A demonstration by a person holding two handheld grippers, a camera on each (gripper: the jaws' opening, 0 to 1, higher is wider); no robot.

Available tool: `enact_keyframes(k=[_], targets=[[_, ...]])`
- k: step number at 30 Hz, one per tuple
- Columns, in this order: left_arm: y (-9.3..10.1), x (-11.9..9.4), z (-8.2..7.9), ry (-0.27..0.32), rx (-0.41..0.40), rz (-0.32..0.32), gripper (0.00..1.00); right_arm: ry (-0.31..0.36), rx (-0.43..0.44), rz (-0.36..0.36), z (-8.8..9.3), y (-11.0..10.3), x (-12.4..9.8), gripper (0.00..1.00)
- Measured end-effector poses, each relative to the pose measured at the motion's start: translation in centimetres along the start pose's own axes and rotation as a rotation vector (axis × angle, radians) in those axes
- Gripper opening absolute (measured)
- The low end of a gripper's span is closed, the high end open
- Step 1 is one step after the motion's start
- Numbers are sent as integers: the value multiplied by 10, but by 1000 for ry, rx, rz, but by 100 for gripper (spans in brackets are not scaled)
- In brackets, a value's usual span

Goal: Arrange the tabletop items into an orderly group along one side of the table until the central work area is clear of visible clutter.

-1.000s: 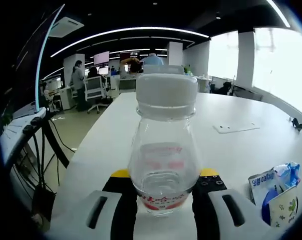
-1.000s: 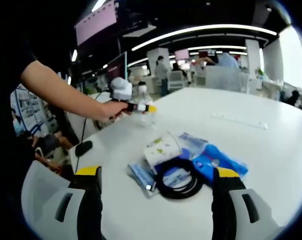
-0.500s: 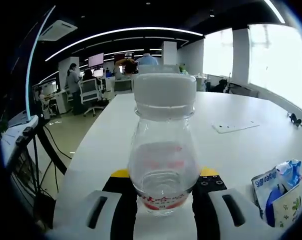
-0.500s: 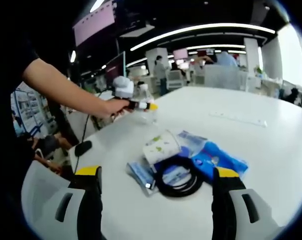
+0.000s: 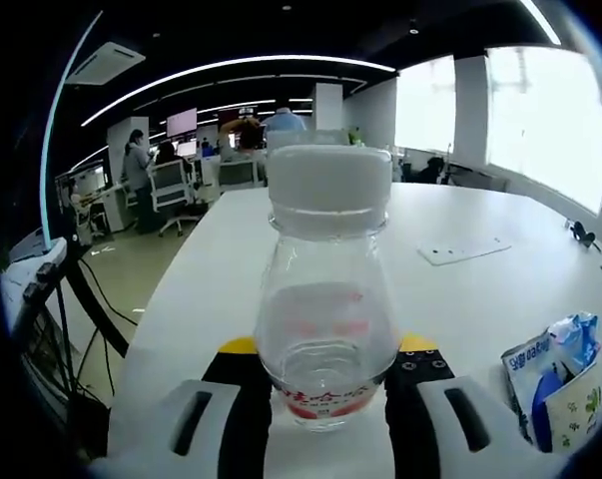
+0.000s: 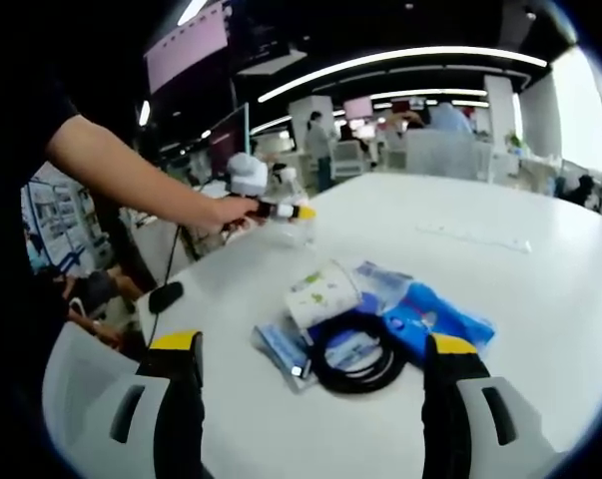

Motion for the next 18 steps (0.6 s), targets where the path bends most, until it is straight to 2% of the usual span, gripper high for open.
enact_keyframes(k=[13, 18], targets=[[1, 1, 0, -31, 13, -56, 43, 10, -1, 25, -1, 2, -9, 89], [1, 2, 1, -42, 10, -56, 43, 15, 2, 33, -2, 2, -12, 89]])
Point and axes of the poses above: the point that each gripper's makers call its tool centre point, and the gripper's own axes: x roughly forward along the fingers, y roughly to its right, z roughly out of its underside, the point moved 8 cm from there along -x, roughly backward along the fingers, and after that the axes turned 9 degrees about -y, right-handed, at the moved point
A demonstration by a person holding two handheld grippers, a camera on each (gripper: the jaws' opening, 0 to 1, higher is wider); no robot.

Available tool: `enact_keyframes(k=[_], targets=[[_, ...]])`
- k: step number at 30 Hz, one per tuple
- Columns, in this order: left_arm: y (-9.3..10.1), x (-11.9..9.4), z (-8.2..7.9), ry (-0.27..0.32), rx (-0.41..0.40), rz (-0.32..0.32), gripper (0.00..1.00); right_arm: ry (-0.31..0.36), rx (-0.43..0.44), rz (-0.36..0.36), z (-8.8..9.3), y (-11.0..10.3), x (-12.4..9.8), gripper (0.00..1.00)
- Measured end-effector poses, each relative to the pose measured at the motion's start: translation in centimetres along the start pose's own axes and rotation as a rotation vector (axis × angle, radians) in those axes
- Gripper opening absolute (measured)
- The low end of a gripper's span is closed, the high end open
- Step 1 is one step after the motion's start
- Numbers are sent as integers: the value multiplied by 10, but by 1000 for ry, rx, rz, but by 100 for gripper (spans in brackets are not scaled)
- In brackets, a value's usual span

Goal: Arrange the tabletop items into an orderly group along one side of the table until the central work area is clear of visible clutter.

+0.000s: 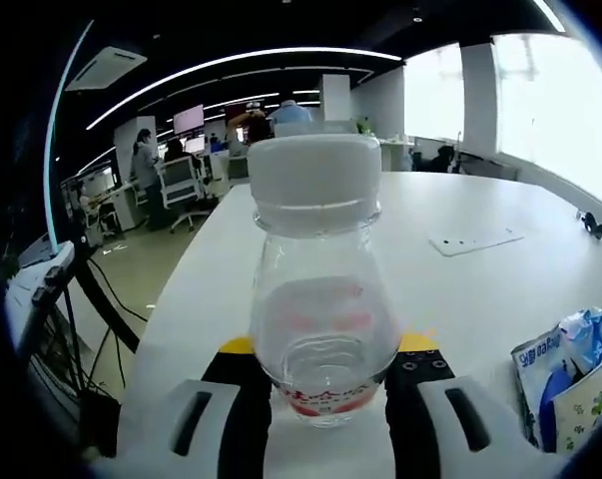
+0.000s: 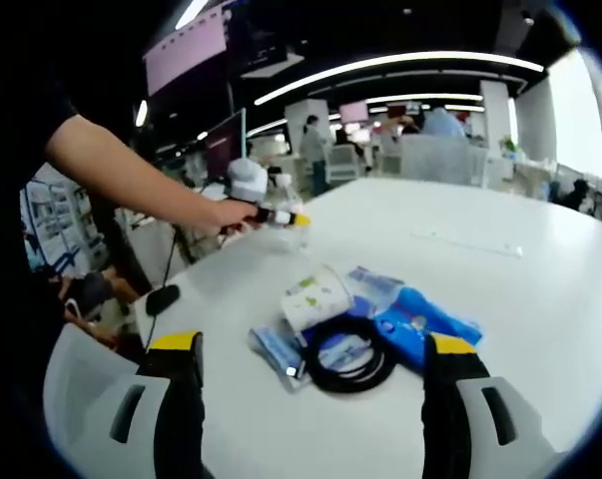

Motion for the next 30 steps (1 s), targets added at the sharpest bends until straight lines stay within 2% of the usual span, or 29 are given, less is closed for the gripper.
enact_keyframes(k=[4, 7, 9, 11, 19, 30], targets=[[-1, -2, 1, -20, -6, 4, 44, 6, 2, 4, -2, 0, -1, 89], [-2, -9, -7, 34, -28, -13, 53, 15, 2, 5, -5, 1, -1, 89], [-3, -10, -10, 38, -33, -5, 59, 20, -4, 5, -8, 1, -2, 89], [-3, -12, -8, 17, -7, -9, 59, 24, -7, 4, -11, 1, -2, 89], [-1, -26, -3, 15, 3, -4, 61, 34, -39, -2, -18, -5, -3, 89], [5, -50, -7, 39, 21, -9, 74, 66, -72, -4, -29, -4, -10, 90]])
Point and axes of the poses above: the point that each gripper's makers call its tool centre point, and the gripper's own axes: x roughly forward along the fingers, y roughly to its right, z roughly out of its underside, the point moved 8 cm from there along -x, roughly backward along the fingers, and after that the axes turned 9 degrees about -y, right-handed, at the moved point
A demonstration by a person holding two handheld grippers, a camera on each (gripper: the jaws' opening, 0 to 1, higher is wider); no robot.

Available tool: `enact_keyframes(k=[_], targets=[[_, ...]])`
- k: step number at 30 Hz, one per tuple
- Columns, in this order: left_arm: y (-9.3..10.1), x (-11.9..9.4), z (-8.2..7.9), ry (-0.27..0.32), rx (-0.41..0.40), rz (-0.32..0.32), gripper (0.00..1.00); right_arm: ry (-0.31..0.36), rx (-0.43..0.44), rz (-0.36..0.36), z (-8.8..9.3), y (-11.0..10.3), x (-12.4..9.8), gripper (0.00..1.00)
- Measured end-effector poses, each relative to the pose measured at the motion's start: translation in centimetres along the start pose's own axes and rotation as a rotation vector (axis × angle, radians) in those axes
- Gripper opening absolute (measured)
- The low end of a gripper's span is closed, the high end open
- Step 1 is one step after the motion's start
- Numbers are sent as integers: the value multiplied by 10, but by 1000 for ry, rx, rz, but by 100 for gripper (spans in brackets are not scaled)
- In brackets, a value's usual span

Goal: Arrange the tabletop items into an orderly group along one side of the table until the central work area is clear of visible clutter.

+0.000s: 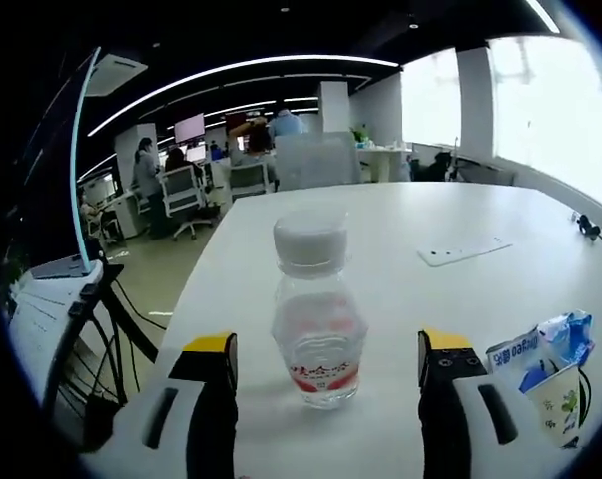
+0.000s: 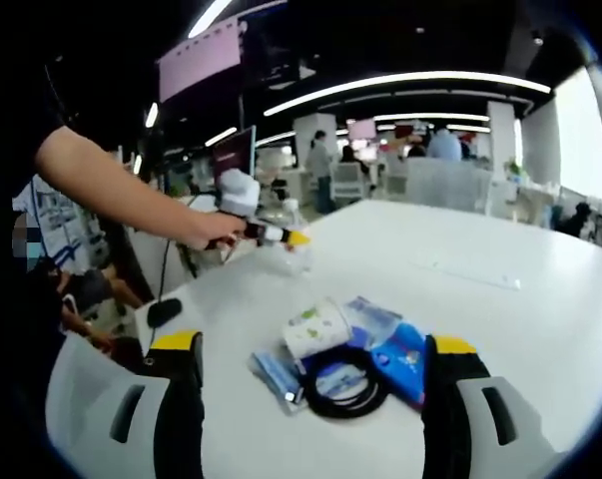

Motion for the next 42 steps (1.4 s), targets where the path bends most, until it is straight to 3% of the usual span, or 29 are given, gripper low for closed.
enact_keyframes(k=[4, 18, 26, 42], targets=[[1, -10, -5, 4, -69, 11, 81, 0, -33, -16, -4, 1, 0, 90], [10, -46, -18, 2, -5, -2, 89, 52, -64, -44, -23, 10, -11, 91], [20, -68, -17, 11, 3, 3, 99, 59, -63, -66, -20, 8, -13, 92], [36, -104, -9, 37, -3, 8, 99, 49, -82, -103, -12, 11, -21, 94]])
Point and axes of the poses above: the point that each gripper's makers call its tool centre point, and the gripper's own axes: x roughly forward along the fingers, y roughly to its right, z roughly out of its underside, the point moved 8 cm from there along -x, roughly backward along the fingers, and after that the axes turned 9 degrees about -y, right-handed, at the moved point
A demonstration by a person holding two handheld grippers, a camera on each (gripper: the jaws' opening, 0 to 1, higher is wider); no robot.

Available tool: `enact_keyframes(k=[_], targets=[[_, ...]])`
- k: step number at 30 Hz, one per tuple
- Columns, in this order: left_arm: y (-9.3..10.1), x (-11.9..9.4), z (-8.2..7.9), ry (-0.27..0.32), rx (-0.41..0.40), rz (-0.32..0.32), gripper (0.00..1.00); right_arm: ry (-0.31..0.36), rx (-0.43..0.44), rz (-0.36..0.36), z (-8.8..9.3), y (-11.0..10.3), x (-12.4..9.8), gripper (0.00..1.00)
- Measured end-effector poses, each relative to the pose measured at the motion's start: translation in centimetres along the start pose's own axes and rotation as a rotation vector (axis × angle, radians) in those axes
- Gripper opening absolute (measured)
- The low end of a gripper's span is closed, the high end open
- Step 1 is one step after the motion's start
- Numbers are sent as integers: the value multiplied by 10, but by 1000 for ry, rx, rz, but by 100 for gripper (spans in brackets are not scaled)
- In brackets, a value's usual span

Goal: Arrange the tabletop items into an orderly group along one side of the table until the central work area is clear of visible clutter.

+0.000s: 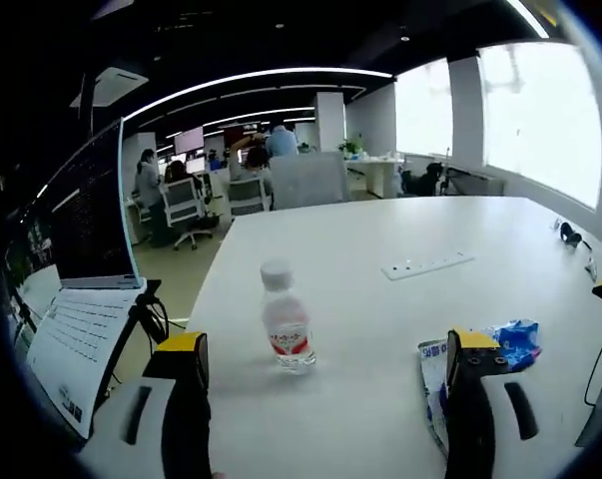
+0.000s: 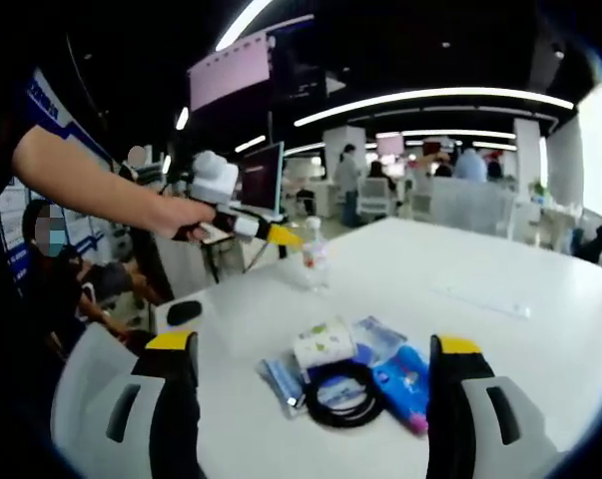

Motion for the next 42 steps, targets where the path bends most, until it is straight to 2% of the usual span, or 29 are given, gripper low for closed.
enact_keyframes(k=[7, 20, 30, 35, 42], targets=[[13, -17, 5, 15, 4, -3, 99, 2, -17, -22, 0, 3, -3, 92], [36, -35, 13, 29, 16, -11, 97, -13, -58, -78, 9, 6, -8, 84], [45, -40, 14, 37, 28, -7, 96, -26, -80, -104, 8, 14, 0, 72], [47, -42, 16, 40, 27, 3, 95, -58, -103, -128, 8, 15, 6, 51], [45, -45, 18, 50, 39, 39, 96, -87, -123, -137, 6, 18, 23, 50]])
Point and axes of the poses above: the point that each gripper's makers call its tool centre point, and the gripper's own axes: x roughly forward along the fingers, y roughly to its right, z roughly out of its underside, the point moved 8 cm from there along -x, roughly backward along the fingers, and after that the axes turned 9 degrees about -y, right-handed, at the moved point
